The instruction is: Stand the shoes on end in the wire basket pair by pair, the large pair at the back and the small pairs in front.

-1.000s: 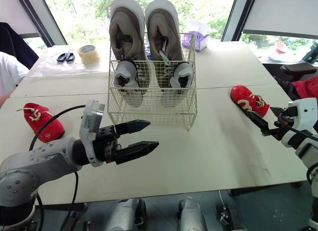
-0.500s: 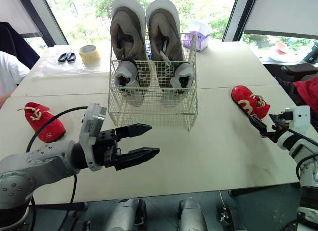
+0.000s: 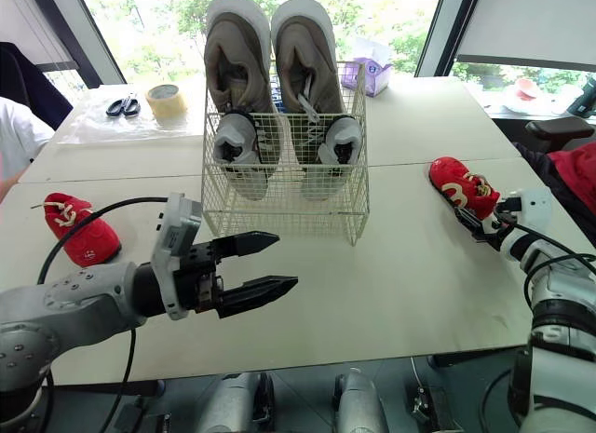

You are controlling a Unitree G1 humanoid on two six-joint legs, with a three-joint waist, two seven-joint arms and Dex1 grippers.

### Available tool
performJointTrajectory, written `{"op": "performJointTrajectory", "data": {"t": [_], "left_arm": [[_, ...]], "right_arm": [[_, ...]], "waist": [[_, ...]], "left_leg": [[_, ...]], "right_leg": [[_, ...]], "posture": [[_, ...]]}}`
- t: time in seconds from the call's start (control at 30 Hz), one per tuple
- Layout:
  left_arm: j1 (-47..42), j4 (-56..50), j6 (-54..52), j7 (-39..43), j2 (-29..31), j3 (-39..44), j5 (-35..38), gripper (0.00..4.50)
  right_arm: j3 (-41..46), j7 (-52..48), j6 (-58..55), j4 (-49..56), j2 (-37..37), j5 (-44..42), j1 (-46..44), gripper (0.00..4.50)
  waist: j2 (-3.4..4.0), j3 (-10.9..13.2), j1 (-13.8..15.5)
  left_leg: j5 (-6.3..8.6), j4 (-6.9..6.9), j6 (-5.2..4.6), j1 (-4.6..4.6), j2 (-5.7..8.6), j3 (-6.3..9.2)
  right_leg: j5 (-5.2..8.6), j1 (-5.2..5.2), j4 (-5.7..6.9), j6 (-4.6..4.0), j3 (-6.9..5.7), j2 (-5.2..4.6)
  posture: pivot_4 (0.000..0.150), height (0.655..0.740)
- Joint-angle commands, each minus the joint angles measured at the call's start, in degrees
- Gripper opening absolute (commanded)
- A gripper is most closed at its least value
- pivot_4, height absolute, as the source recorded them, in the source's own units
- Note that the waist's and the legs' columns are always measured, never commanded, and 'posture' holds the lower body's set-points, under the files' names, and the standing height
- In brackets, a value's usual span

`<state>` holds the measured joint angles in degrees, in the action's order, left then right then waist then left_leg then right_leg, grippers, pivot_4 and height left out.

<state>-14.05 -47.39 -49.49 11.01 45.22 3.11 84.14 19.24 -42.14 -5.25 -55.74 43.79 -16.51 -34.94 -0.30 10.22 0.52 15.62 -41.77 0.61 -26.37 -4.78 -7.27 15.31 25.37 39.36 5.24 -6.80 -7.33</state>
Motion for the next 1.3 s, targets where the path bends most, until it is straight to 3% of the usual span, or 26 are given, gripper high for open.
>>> {"op": "performJointTrajectory", "data": {"t": [0.03, 0.13, 0.17, 0.23, 0.33, 0.43, 0.57, 0.73, 0.97, 1.13, 1.3], "left_arm": [[0.44, -1.77, 1.31, -0.73, 1.97, 1.83, 2.1, 4.46], [1.03, -1.97, 1.8, -1.04, 3.33, 2.35, 3.15, 4.46], [1.24, -2.02, 1.9, -1.07, 3.69, 2.53, 3.5, 4.49], [1.77, -1.87, 2.12, -0.72, 4.87, 3.43, 4.54, 4.5], [2.77, -0.28, 2.56, 1.0, 7.55, 6.89, 8.07, 4.5], [3.07, 2.79, 2.33, 4.7, 10.73, 11.62, 9.79, 4.5], [-2.62, 16.05, 3.7, 8.24, 13.3, 19.78, 14.13, 4.5], [-23.79, 35.77, 3.92, 11.31, 10.53, 17.12, 14.11, 4.5], [-49.41, 60.08, 1.19, 19.48, 2.25, 8.73, -1.39, 4.5], [-56.47, 66.78, -0.69, 28.62, -1.8, 7.28, -8.86, 4.5], [-59.93, 69.45, -7.09, 34.18, -3.03, 8.08, -11.22, 4.5]], "right_arm": [[0.42, 0.92, 4.91, -6.65, 0.66, 1.39, -4.28, 4.5], [-0.42, 0.52, 7.1, -10.12, 0.12, 2.67, -6.3, 4.5], [-0.62, 0.36, 7.62, -10.85, -0.11, 2.95, -6.77, 4.24], [-1.02, 0.16, 8.64, -11.8, -0.75, 3.49, -7.53, 3.6], [-0.85, 0.54, 9.55, -12.51, -1.45, 3.66, -8.2, 2.06], [-0.56, 0.71, 10.79, -11.34, -1.23, 3.65, -8.25, 1.21], [2.7, 2.29, 11.86, 1.15, 0.95, 0.06, -11.97, 1.21], [0.67, 0.68, 7.49, 21.74, 2.86, -2.84, -23.61, 1.21], [-6.35, -5.79, -1.83, 45.6, 2.53, -6.82, -28.83, 1.21], [-9.42, -5.95, -6.55, 57.37, 0.09, -9.35, -27.4, 1.21], [-12.35, -7.57, -5.92, 60.91, -0.55, -7.43, -26.58, 1.21]], "waist": [[0.02, 0.01, 0.09], [0.02, 0.01, 0.07], [0.02, 0.01, 0.02], [0.03, 0.02, -0.02], [0.03, 0.01, -0.3], [0.04, 0.02, -0.69], [0.46, 0.29, -1.08], [1.07, 0.65, -1.36], [0.36, 0.33, -0.31], [0.29, 0.41, -0.11], [0.28, 0.42, -0.16]], "left_leg": [[0.0, -0.01, 0.0, 0.0, 0.0, 0.0], [0.0, -0.03, 0.0, 0.0, 0.0, 0.0], [0.0, -0.04, 0.0, -0.01, 0.0, 0.0], [0.0, -0.04, 0.0, -0.01, 0.0, 0.0], [-0.01, -0.04, 0.02, 0.0, -0.02, 0.01], [-0.01, -0.04, 0.03, 0.01, -0.03, 0.01], [-0.02, -0.04, 0.04, -0.04, -0.02, 0.01], [-0.02, -0.02, 0.04, -0.14, -0.01, -0.13], [-0.19, 0.56, 0.32, -0.04, 0.0, -0.11], [-0.16, 0.41, 0.26, -0.14, 0.01, -0.2], [-0.17, 0.52, 0.27, -0.16, 0.0, -0.22]], "right_leg": [[0.0, 0.0, 0.0, 0.0, 0.0, 0.0], [0.0, -0.01, 0.0, 0.0, 0.0, 0.0], [0.0, -0.01, 0.0, 0.0, -0.01, 0.0], [0.0, -0.01, 0.0, 0.0, 0.0, 0.0], [0.0, 0.0, 0.02, 0.0, -0.01, 0.0], [0.0, 0.0, 0.03, 0.0, -0.01, 0.01], [0.0, 0.04, 0.05, 0.0, -0.03, 0.0], [-0.01, 0.32, 0.21, 0.03, 0.13, -0.01], [0.05, 0.38, 0.13, 0.04, 0.06, 0.11], [-0.05, 0.44, 0.06, 0.07, 0.12, 0.09], [-0.04, 0.54, 0.06, 0.06, 0.12, 0.09]], "posture": [[0.15, 0.6797], [0.15, 0.6797], [0.15, 0.6797], [0.15, 0.6797], [0.15, 0.6797], [0.15, 0.6797], [0.15, 0.6797], [0.15, 0.6797], [0.15, 0.6797], [0.15, 0.6797], [0.15, 0.6797]]}}
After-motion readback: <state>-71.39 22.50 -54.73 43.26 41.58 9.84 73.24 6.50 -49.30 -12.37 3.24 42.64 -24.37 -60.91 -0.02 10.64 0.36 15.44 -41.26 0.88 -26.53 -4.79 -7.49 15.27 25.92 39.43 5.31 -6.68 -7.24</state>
